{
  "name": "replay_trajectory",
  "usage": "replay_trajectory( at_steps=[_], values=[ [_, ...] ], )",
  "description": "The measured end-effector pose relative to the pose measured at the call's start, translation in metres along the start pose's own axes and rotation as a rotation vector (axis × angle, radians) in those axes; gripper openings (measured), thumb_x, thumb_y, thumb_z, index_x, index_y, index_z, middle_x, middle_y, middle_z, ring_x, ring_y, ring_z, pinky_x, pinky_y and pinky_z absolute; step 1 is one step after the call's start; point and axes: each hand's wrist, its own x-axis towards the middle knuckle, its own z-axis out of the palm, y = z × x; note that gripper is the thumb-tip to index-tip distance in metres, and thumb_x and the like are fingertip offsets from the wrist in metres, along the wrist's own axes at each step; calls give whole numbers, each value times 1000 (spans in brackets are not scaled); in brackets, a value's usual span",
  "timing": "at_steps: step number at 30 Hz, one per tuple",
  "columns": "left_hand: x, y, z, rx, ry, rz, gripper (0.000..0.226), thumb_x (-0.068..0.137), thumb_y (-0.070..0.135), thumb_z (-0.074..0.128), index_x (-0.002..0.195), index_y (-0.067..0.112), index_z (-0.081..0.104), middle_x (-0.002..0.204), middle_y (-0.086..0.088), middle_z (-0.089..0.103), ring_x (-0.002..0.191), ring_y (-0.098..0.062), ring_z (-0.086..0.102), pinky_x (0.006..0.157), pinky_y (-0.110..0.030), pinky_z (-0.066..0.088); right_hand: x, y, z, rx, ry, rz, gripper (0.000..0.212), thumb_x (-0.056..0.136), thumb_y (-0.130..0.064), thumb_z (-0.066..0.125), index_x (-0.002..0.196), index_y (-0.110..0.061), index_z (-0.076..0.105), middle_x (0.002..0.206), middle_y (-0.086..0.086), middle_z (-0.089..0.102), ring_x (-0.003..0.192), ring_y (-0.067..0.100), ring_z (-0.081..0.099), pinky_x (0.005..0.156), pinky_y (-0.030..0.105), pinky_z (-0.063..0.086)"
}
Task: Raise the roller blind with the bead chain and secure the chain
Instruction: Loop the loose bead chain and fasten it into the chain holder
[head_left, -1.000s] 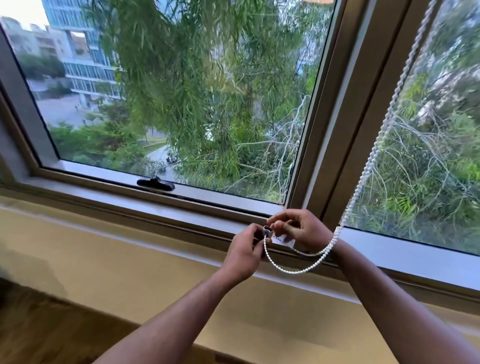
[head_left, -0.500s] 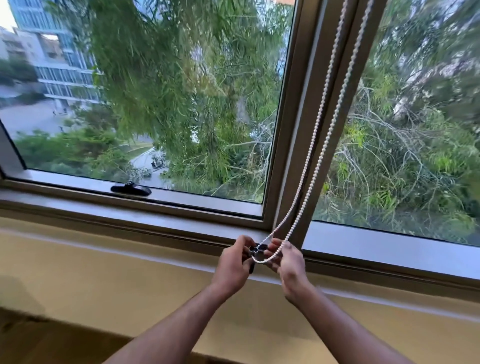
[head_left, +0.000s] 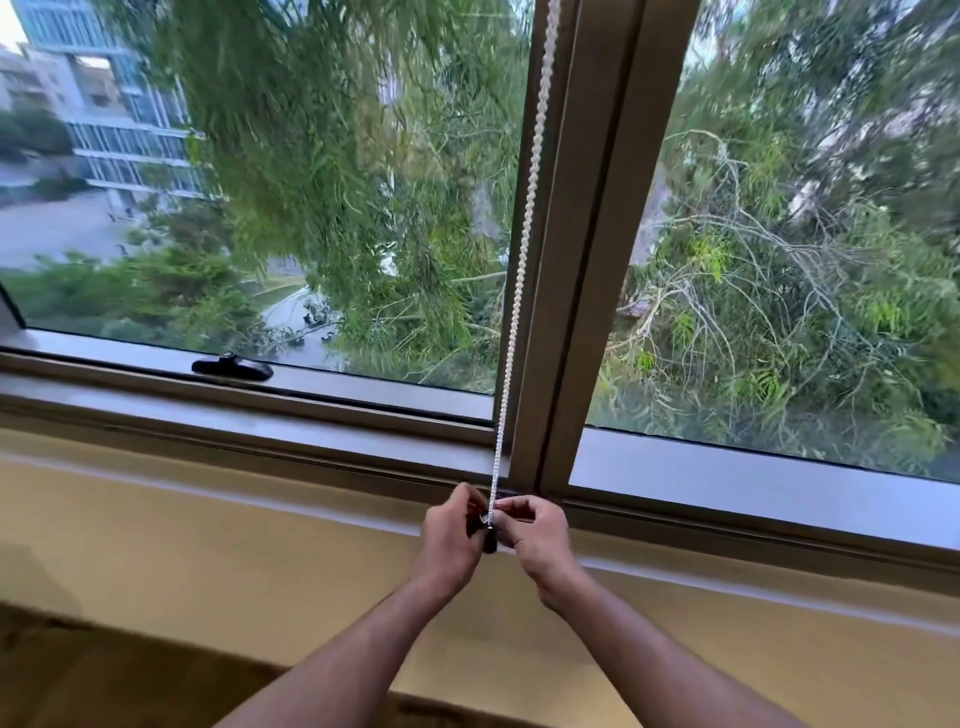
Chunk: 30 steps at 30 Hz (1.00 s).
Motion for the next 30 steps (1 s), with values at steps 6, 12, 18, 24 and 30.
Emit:
replay_trajectory(
  at_steps=[6, 12, 18, 24, 30],
  values=[
    [-4, 1, 9, -6, 30, -12, 49, 69, 2, 80, 78, 45, 56, 70, 11, 74, 64, -1, 71, 62, -31, 61, 5, 13, -18, 20, -63, -10, 13, 82, -9, 84, 93, -9, 77, 87, 12, 80, 79, 18, 74, 70, 27, 59],
    [-6, 4, 14, -52, -15, -15, 32, 78, -2, 75, 81, 25, 58, 68, 0, 76, 63, -12, 75, 64, -43, 62, 6, 14, -26, 20, -82, -32, 8, 85, -3, 79, 92, -1, 76, 75, 7, 76, 58, 6, 70, 61, 19, 57],
    [-7, 8, 15, -54, -24, -28, 31, 80, -1, 74, 82, 25, 57, 68, -1, 76, 64, -13, 75, 65, -44, 63, 4, 14, -28, 44, -77, -39, 5, 86, -3, 78, 91, -4, 75, 70, 1, 76, 57, 7, 70, 61, 20, 58],
    [-7, 8, 14, -52, -20, -36, 34, 81, -2, 74, 82, 27, 56, 69, -2, 76, 64, -13, 76, 65, -45, 63, 5, 14, -28, 55, -92, -38, 5, 87, -3, 78, 90, -5, 76, 67, 0, 77, 58, 9, 72, 61, 20, 58],
    [-9, 11, 11, -18, -36, -62, 29, 83, 1, 72, 88, 25, 57, 73, -3, 76, 66, -14, 75, 66, -45, 63, 7, 16, -24, 62, -76, -16, 5, 85, -5, 79, 88, -9, 77, 74, 5, 78, 62, 13, 73, 62, 24, 58]
  ],
)
